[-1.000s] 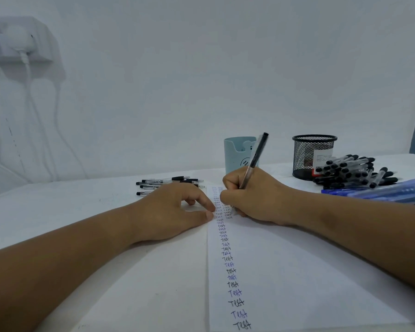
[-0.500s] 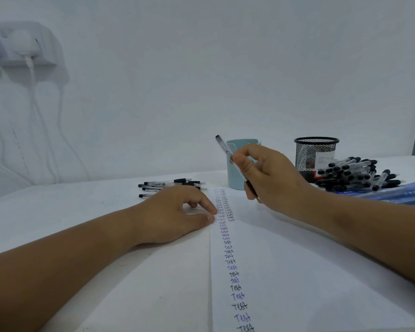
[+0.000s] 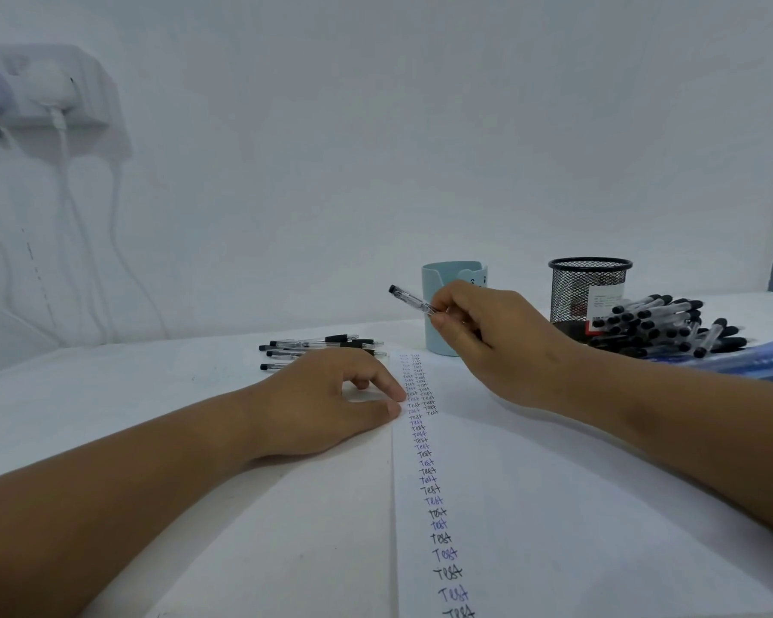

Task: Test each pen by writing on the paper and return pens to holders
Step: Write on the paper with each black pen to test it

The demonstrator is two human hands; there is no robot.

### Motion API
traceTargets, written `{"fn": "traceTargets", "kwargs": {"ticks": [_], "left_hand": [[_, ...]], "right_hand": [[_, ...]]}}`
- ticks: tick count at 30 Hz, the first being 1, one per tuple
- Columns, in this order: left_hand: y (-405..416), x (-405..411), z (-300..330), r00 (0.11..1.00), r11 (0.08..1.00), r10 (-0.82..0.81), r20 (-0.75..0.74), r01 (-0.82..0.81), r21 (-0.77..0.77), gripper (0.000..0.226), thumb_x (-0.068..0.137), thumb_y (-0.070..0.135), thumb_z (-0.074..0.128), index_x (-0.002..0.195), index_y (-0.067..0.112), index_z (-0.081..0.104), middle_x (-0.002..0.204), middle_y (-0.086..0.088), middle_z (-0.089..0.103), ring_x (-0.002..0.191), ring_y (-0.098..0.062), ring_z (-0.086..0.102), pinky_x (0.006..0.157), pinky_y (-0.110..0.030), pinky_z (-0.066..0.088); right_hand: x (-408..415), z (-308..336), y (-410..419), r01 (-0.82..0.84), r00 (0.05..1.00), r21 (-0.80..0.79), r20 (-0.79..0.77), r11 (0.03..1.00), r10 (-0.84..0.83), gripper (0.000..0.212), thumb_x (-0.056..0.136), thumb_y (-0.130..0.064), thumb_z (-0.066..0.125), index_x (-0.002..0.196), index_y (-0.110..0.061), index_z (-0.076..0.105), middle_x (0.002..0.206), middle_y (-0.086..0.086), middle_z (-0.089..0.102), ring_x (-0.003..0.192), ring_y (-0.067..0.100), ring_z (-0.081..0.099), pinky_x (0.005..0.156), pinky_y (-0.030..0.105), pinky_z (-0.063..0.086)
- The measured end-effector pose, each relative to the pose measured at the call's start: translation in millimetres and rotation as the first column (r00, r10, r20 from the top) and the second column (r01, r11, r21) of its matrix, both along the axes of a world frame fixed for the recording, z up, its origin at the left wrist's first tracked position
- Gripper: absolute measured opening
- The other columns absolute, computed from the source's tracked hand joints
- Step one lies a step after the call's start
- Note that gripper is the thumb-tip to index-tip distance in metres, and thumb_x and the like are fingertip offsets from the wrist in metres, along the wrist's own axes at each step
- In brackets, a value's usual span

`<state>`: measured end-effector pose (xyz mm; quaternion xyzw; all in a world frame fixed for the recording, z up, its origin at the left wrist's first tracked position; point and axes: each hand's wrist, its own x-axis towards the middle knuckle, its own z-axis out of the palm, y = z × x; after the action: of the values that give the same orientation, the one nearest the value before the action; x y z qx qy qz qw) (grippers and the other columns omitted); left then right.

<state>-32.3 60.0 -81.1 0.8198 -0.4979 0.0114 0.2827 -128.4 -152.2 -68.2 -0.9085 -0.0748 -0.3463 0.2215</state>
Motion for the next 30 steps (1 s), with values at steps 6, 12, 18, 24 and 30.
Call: {"fn": "traceTargets", "kwargs": {"ticks": [6, 12, 18, 24, 30], "left_hand": [[0, -1, 1, 1.0, 1.0, 0.005, -0.004, -0.005, 0.012, 0.011, 0.091, 0.038, 0.071, 0.102, 0.037, 0.074, 0.111, 0.021, 0.067, 0.111, 0.002, 0.056, 0.082, -0.002, 0.037], [-2, -5, -2, 0.999, 0.998, 0.054, 0.0, -0.054, -0.045, 0.007, 0.09, 0.035, 0.072, 0.096, 0.039, 0.073, 0.107, 0.025, 0.065, 0.104, 0.002, 0.057, 0.081, -0.009, 0.04], [-4, -12, -3, 0.99, 0.981, 0.137, -0.027, -0.139, -0.136, 0.016, 0.09, 0.032, 0.067, 0.092, 0.048, 0.07, 0.107, 0.03, 0.064, 0.104, 0.01, 0.056, 0.09, -0.022, 0.046], [-8, -24, -4, 0.994, 0.98, 0.106, -0.004, -0.105, -0.168, 0.016, 0.088, 0.037, 0.069, 0.097, 0.05, 0.069, 0.109, 0.033, 0.064, 0.105, 0.009, 0.055, 0.09, -0.028, 0.045], [-10, -25, -4, 0.993, 0.979, 0.115, 0.007, -0.112, -0.168, 0.026, 0.087, 0.031, 0.073, 0.097, 0.055, 0.068, 0.107, 0.034, 0.065, 0.102, 0.013, 0.054, 0.09, -0.031, 0.045]], "right_hand": [[0, -2, -3, -0.042, 0.998, -0.029, 0.037, 0.999, 0.043, 0.012, 0.1, -0.022, 0.055, 0.091, -0.019, 0.062, 0.057, -0.014, 0.052, 0.056, 0.006, 0.046, 0.055, 0.016, 0.035], [1, 0, -8, -0.011, 1.0, -0.068, -0.016, 0.998, 0.01, 0.01, 0.102, -0.026, 0.054, 0.105, -0.027, 0.064, 0.068, -0.011, 0.055, 0.064, 0.001, 0.051, 0.059, 0.015, 0.036], [-4, 25, -30, 0.079, 0.985, -0.155, -0.142, 0.985, -0.101, 0.016, 0.097, -0.017, 0.064, 0.107, -0.021, 0.075, 0.097, -0.006, 0.058, 0.086, 0.007, 0.058, 0.078, 0.022, 0.044], [-31, 63, -73, 0.184, 0.935, -0.228, -0.258, 0.956, -0.241, 0.022, 0.092, -0.012, 0.071, 0.109, -0.024, 0.076, 0.091, -0.004, 0.069, 0.084, 0.009, 0.062, 0.079, 0.022, 0.05], [-58, 90, -116, 0.326, 0.827, -0.262, -0.386, 0.908, -0.408, 0.019, 0.086, -0.006, 0.075, 0.096, -0.022, 0.079, 0.07, -0.022, 0.067, 0.061, -0.005, 0.06, 0.059, 0.011, 0.041]]}}
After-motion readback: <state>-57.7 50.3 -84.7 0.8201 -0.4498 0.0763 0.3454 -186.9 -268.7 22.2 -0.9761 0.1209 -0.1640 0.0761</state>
